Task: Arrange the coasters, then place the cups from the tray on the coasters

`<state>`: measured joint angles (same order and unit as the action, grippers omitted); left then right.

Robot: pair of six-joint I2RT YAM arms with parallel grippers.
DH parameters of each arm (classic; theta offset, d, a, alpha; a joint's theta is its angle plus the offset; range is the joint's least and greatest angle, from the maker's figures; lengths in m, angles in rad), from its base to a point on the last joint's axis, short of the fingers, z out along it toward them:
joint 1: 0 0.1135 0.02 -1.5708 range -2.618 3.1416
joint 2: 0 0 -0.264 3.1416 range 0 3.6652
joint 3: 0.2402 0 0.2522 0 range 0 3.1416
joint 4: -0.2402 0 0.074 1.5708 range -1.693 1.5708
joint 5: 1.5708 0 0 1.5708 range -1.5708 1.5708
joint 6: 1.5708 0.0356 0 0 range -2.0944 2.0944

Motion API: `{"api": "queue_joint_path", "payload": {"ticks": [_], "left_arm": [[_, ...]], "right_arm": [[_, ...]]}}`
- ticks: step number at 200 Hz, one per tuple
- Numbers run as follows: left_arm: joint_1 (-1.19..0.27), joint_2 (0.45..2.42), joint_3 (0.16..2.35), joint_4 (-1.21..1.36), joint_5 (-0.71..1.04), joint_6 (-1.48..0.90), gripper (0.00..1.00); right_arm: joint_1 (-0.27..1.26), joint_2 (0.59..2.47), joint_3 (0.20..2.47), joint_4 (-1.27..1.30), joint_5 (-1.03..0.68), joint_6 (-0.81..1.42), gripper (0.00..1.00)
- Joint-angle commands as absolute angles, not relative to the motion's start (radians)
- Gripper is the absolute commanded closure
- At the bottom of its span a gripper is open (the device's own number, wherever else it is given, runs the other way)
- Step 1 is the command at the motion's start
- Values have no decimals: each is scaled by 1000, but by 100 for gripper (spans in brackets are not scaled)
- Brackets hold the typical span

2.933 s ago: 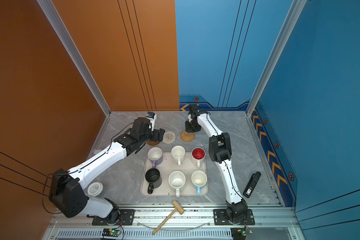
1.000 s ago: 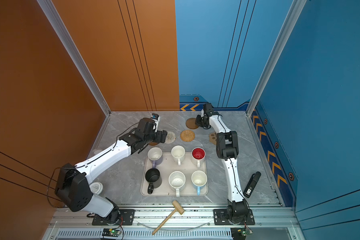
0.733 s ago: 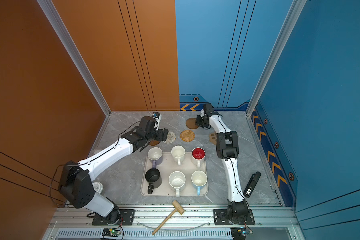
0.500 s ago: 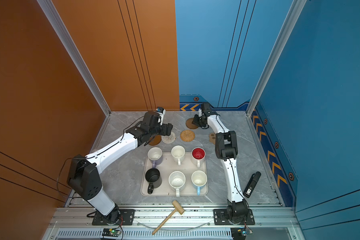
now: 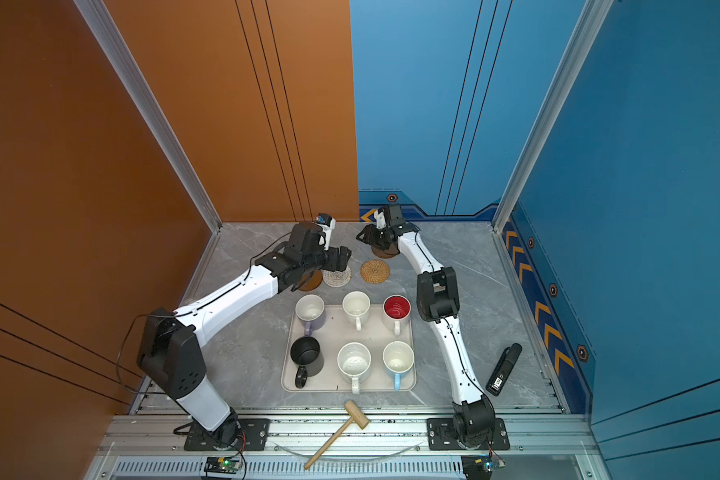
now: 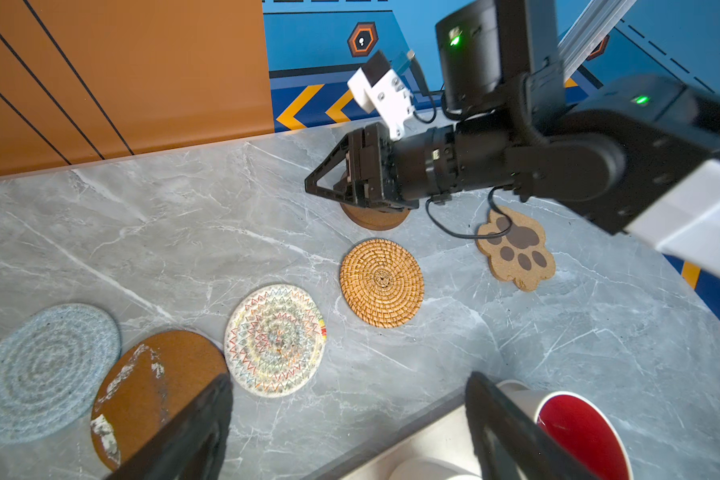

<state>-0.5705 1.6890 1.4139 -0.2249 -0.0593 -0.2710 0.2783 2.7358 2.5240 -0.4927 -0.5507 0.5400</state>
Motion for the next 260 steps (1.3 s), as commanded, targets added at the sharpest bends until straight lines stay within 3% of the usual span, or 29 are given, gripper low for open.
{"api": "queue_joint_path", "payload": {"ticks": [1, 43, 260], "left_arm": [[-577, 1678, 1390, -209, -41, -288, 12], [-578, 1678, 1385, -209, -44, -293, 12], [-585, 1700, 1393, -221, -35, -307, 12]], "right_arm": [[266, 2775, 2561, -426, -565, 602, 44], [254, 2806, 2590, -361, -561, 647, 39], [186, 2900, 2598, -140, -530, 827, 37]]}}
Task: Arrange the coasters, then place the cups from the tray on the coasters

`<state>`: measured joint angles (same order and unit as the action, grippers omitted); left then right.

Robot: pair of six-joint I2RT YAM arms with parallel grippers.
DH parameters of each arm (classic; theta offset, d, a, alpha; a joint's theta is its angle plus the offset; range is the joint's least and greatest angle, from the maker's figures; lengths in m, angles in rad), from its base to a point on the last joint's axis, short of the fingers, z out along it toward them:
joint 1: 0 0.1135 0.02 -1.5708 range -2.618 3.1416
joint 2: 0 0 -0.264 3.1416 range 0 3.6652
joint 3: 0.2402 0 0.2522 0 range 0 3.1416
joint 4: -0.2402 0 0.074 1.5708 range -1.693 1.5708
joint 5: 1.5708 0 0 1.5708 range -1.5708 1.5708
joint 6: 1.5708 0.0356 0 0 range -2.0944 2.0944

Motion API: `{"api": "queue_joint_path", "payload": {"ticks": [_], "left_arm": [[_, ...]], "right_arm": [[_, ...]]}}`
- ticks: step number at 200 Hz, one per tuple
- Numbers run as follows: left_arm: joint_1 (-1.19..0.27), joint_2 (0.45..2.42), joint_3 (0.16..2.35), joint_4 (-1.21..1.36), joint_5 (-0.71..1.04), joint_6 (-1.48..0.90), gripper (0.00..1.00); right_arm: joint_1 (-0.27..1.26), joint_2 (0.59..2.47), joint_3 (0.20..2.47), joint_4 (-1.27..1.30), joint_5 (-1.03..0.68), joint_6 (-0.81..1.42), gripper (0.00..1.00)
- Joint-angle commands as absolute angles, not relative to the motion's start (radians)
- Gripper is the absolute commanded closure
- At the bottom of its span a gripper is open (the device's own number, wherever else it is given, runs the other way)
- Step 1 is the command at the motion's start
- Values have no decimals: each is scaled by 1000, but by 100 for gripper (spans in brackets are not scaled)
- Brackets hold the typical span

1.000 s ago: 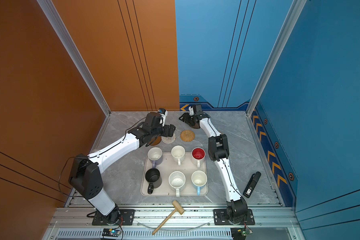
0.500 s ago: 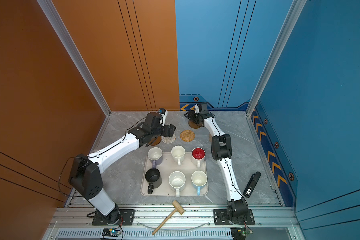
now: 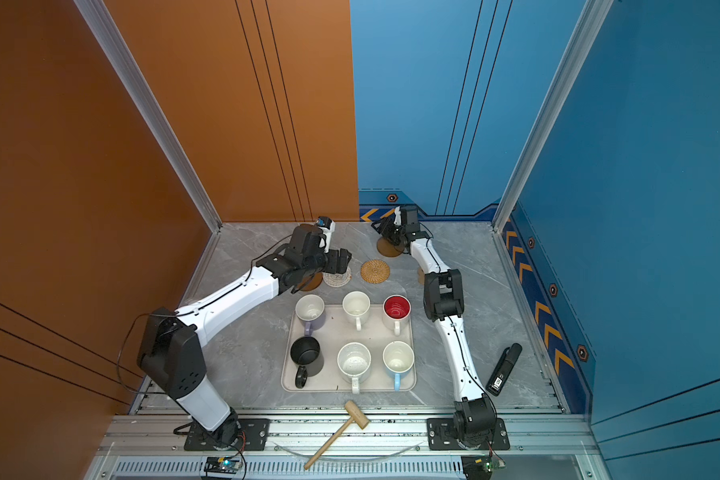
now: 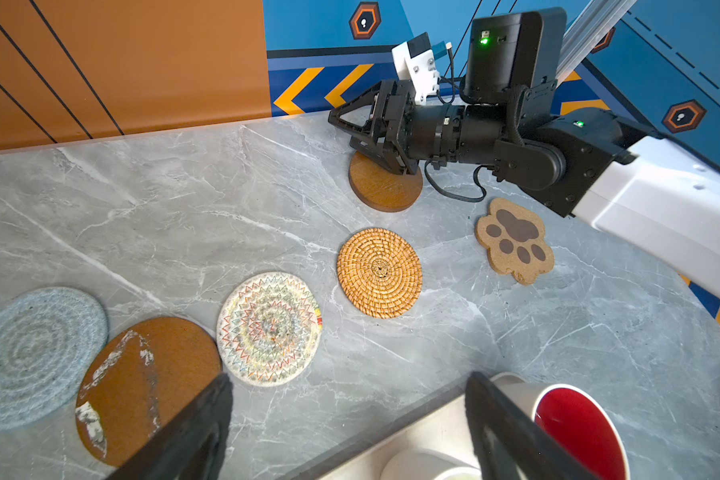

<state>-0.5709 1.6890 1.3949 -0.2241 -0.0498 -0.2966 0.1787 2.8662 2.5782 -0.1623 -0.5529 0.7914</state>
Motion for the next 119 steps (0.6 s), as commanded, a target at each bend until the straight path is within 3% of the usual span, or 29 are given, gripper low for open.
{"api": "queue_joint_path", "payload": {"ticks": [1, 119], "left_arm": [[-585, 1701, 1393, -221, -34, -307, 12], [-584, 1674, 1377, -244, -50, -298, 12]], "right_arm": [[186, 2901, 2599, -140, -529, 828, 36], [172, 2892, 2568, -413, -518, 792, 40]]}}
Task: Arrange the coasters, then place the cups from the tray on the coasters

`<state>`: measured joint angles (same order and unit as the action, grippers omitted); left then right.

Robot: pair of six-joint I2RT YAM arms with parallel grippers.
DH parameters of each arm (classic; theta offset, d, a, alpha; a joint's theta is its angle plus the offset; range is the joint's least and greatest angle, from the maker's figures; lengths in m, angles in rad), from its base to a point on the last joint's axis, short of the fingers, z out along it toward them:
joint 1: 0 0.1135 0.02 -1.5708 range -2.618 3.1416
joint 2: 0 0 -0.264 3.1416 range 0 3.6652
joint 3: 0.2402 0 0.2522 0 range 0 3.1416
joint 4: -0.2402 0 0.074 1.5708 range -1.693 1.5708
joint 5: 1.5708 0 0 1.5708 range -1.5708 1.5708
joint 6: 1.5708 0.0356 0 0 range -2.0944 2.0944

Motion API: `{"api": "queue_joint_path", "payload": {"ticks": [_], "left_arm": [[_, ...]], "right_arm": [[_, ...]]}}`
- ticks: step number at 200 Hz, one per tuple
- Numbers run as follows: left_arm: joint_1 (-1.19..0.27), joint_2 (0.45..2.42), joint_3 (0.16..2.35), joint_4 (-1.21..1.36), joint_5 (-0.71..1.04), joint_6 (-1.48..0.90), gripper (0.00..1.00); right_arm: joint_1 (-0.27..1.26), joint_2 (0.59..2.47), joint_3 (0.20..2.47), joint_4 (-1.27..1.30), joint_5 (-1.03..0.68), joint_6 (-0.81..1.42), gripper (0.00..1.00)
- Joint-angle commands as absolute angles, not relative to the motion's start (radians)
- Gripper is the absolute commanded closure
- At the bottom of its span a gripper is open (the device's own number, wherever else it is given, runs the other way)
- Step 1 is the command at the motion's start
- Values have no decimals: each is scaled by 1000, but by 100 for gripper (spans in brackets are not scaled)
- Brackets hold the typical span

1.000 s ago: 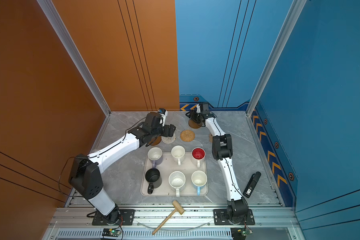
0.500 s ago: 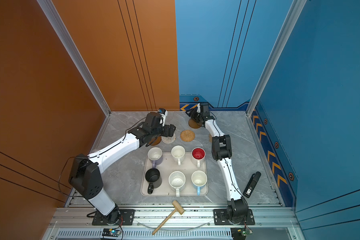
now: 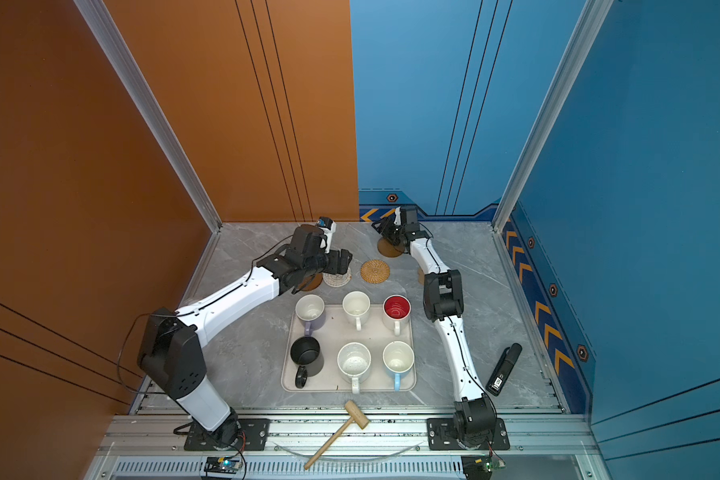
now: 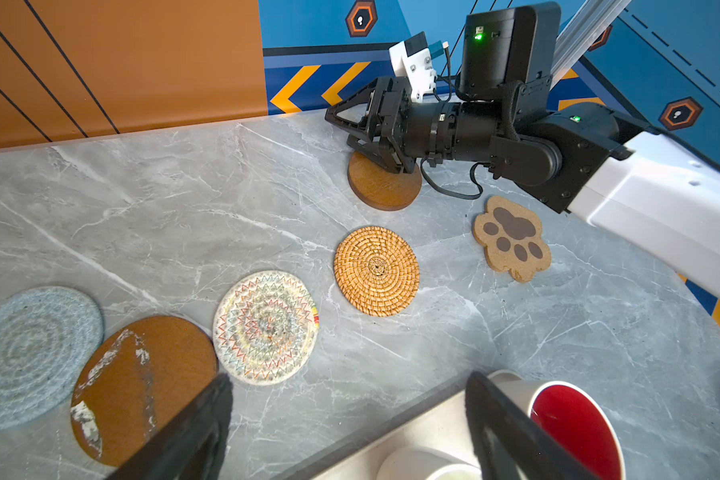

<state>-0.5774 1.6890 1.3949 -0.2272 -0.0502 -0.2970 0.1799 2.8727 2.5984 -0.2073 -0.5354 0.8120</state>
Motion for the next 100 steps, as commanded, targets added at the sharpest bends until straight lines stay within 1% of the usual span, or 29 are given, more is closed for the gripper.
{"api": "queue_joint_path", "payload": {"ticks": [1, 38, 100], "left_arm": [[-584, 1674, 1376, -242, -50, -298, 12], [-585, 1668, 1363, -241, -50, -298, 12], [-585, 1646, 1330, -226, -54, -298, 11]], "right_arm": [[173, 2889, 2565, -414, -518, 791, 40], [169, 2811, 2467, -473, -488, 734, 41], [147, 2725, 2344, -486, -471, 724, 42]]}}
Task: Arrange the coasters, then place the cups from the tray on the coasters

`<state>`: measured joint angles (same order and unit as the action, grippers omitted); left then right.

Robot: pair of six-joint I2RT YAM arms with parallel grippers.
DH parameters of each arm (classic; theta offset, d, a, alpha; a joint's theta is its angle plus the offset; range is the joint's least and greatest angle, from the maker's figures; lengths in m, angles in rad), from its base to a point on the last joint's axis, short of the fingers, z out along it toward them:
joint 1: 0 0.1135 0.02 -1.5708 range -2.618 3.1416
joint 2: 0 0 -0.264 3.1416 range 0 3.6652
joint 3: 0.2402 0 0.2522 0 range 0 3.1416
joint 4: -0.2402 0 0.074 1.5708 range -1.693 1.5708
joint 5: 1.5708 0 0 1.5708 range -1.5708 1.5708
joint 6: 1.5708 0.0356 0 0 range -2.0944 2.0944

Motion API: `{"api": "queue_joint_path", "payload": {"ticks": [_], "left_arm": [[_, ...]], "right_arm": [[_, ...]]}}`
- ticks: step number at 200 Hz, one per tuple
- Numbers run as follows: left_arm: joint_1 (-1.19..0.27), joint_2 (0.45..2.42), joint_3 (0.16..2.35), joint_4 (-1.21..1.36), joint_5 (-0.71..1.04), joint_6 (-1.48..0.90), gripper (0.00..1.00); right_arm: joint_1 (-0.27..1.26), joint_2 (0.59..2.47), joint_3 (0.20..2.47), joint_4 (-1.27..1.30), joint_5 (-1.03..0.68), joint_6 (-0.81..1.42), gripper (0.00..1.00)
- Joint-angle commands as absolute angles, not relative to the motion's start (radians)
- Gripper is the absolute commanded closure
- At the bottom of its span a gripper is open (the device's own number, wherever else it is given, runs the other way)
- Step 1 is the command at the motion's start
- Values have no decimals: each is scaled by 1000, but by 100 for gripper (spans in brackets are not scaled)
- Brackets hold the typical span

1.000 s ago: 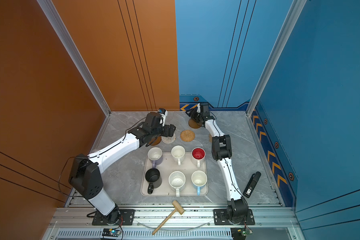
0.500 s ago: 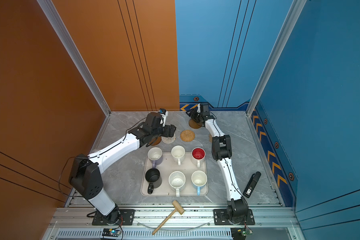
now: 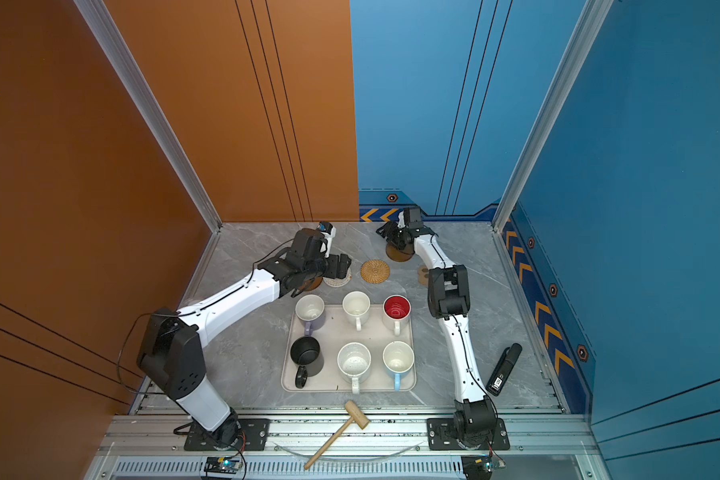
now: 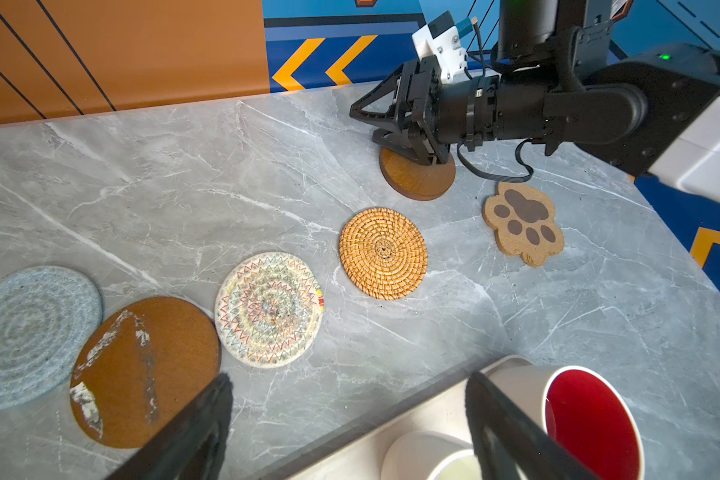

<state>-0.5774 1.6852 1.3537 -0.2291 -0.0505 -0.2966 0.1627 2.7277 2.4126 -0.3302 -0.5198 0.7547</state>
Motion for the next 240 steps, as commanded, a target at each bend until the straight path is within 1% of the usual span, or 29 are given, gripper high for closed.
{"api": "queue_joint_path", "payload": {"ticks": [1, 31, 71, 109, 139, 183, 240], "left_arm": [[-586, 1646, 1329, -227, -55, -298, 11], [-584, 1640, 1323, -224, -53, -300, 11], [-585, 1632, 1313, -218, -48, -301, 11], [-587, 1621, 1299, -209, -47, -305, 11], [-587, 1614, 1290, -201, -46, -310, 11], [-592, 1610, 1292, -198, -43, -311, 11], [-598, 1625, 1304, -163, -41, -321, 11]], "right_arm": [[147, 2724, 2342, -486, -471, 723, 42], [153, 2680, 2269, -487, -473, 709, 42], [153, 2609, 2150, -485, -434, 680, 42], [159, 2574, 2091, -460, -484, 670, 40], [161, 2520, 2048, -351, -537, 701, 38], [120, 2453, 2062, -273, -548, 753, 38], [56, 2506, 2126, -215, -586, 796, 40]]}}
